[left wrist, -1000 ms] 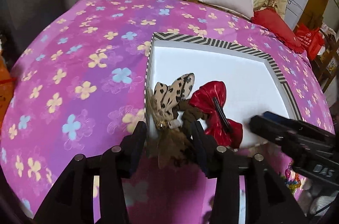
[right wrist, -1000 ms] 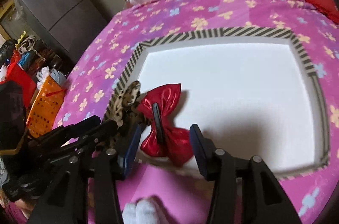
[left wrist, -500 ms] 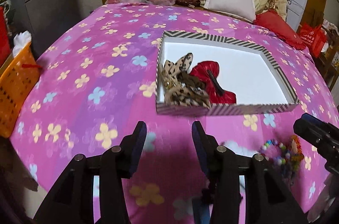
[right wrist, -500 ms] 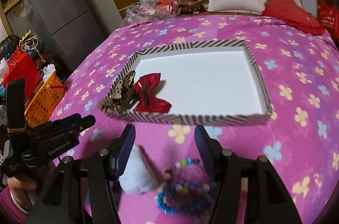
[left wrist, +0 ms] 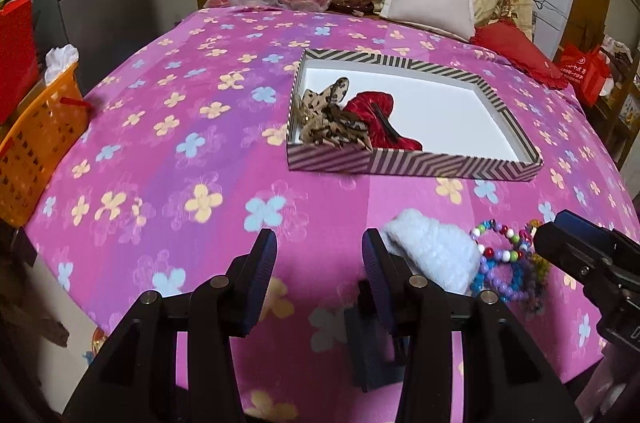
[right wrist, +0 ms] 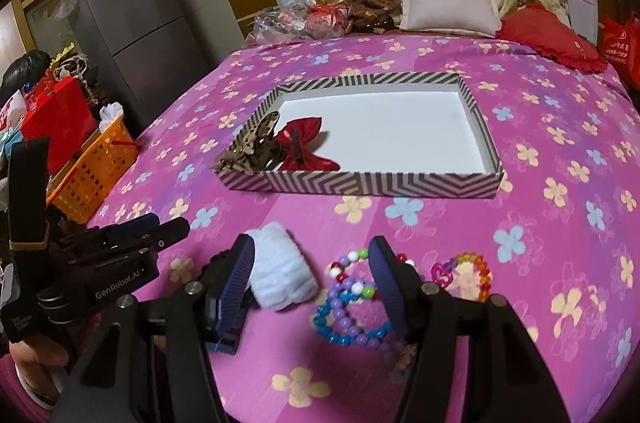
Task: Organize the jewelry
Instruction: 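Grasp the blue claw clip with the left tool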
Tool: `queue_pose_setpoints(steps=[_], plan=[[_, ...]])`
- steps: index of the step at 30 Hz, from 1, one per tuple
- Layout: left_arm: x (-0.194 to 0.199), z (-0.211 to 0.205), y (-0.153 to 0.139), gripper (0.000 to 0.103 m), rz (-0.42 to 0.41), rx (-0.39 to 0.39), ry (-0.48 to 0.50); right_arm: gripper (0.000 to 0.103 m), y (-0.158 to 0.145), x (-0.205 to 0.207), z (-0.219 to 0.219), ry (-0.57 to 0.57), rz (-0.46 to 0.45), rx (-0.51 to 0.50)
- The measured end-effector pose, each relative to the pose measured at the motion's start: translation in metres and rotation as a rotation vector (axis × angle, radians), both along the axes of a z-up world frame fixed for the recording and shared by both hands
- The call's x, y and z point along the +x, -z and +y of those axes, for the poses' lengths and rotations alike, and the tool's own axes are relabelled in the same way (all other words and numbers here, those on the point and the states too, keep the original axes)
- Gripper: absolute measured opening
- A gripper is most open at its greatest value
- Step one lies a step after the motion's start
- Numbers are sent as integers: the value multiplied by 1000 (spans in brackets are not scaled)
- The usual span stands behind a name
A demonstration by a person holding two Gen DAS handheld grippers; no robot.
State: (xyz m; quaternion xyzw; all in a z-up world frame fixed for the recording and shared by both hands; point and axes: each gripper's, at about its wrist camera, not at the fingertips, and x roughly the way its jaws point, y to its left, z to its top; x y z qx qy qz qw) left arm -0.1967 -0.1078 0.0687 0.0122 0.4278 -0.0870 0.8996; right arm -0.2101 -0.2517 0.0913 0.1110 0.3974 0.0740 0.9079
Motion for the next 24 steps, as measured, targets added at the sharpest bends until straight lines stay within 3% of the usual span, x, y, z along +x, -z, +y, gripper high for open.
queue_pose_setpoints(steps=[24], plan=[[-30,10,18,46,106,-78,46,62,14,-6,17,-57,50,-5]])
